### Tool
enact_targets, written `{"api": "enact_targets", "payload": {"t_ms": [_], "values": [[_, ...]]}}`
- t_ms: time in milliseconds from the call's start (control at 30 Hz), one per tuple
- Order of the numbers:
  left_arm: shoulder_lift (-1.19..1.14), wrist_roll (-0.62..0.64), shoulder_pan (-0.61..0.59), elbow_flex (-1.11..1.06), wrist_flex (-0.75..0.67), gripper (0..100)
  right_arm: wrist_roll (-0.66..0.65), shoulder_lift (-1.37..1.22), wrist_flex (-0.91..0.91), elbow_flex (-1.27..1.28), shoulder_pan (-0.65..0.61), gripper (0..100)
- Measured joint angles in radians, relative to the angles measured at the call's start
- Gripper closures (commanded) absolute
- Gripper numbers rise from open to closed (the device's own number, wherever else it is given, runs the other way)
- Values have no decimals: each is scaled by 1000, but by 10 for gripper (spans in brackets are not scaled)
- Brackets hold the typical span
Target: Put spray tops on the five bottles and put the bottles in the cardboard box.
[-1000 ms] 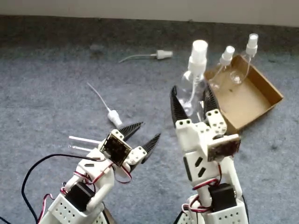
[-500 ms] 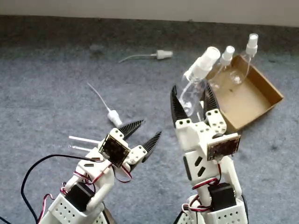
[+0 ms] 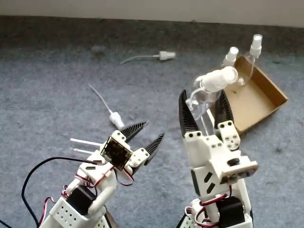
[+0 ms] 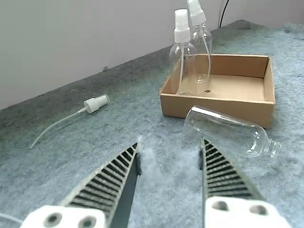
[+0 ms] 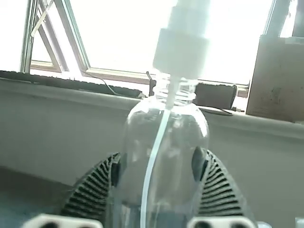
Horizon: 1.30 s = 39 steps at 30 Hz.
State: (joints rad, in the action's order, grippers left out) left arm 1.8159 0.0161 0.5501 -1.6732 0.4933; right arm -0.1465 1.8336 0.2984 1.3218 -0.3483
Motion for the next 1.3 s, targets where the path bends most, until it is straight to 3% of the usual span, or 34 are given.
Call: {"api": "enact_targets", "payload": {"t_ms": [200, 700, 933, 1300], "values": [[0, 0, 0, 0, 0, 849, 0, -6, 158, 6, 2, 927], [0, 2, 15, 0, 0, 850, 0, -8, 161, 64, 0, 927], [0, 81, 69, 0, 0, 850, 0, -8, 161, 64, -94, 927], [0, 91, 71, 0, 0, 850, 0, -8, 161, 64, -97, 927]]}}
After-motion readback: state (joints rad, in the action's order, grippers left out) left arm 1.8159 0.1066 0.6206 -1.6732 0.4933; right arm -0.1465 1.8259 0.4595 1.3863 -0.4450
